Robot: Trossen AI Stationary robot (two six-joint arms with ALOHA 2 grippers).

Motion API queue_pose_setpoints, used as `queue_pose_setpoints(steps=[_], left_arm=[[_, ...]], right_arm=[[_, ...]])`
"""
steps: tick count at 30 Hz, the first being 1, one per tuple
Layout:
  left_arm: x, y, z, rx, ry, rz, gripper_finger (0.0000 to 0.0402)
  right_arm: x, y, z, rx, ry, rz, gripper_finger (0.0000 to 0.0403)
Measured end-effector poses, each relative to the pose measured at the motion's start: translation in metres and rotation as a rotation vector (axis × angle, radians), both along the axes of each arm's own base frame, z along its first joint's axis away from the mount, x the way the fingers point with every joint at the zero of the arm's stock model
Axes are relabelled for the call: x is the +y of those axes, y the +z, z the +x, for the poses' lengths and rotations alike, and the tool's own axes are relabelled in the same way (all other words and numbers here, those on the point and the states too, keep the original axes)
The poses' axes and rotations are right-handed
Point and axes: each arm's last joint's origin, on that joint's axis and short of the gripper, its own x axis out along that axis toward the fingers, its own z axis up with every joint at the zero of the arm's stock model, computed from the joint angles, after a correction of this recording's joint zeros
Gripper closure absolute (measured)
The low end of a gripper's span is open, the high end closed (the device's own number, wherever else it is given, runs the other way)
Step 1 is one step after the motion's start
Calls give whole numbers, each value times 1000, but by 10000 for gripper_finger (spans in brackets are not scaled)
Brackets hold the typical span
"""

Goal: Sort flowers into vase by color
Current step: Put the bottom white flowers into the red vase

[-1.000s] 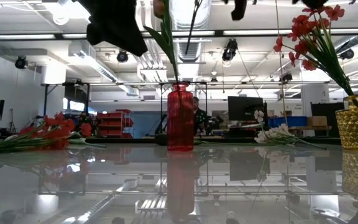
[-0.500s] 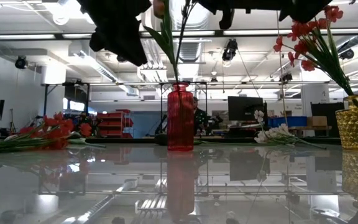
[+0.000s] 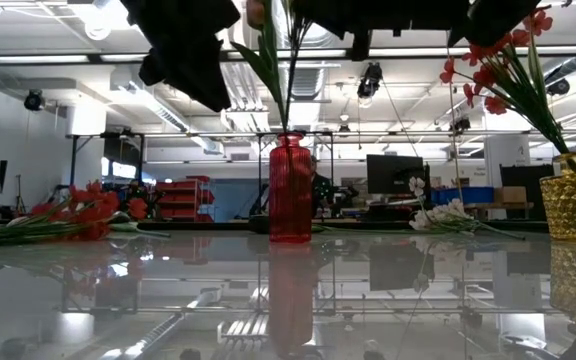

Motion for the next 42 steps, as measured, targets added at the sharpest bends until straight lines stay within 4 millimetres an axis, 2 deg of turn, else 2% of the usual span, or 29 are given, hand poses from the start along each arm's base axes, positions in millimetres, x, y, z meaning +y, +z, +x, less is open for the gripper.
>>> queue_pose_setpoints(steps=[14,31,42], left_arm=[[1,-1,-3,26,7,0,316],[4,16,-26,12,49,-24,316],[5,18,-28,-7,73,-29,316]], right_arm=[[0,-13,6,65,11,-23,390],[-1,-57,26,198,15,0,390],[-1,-64,27,248,15,2,390]])
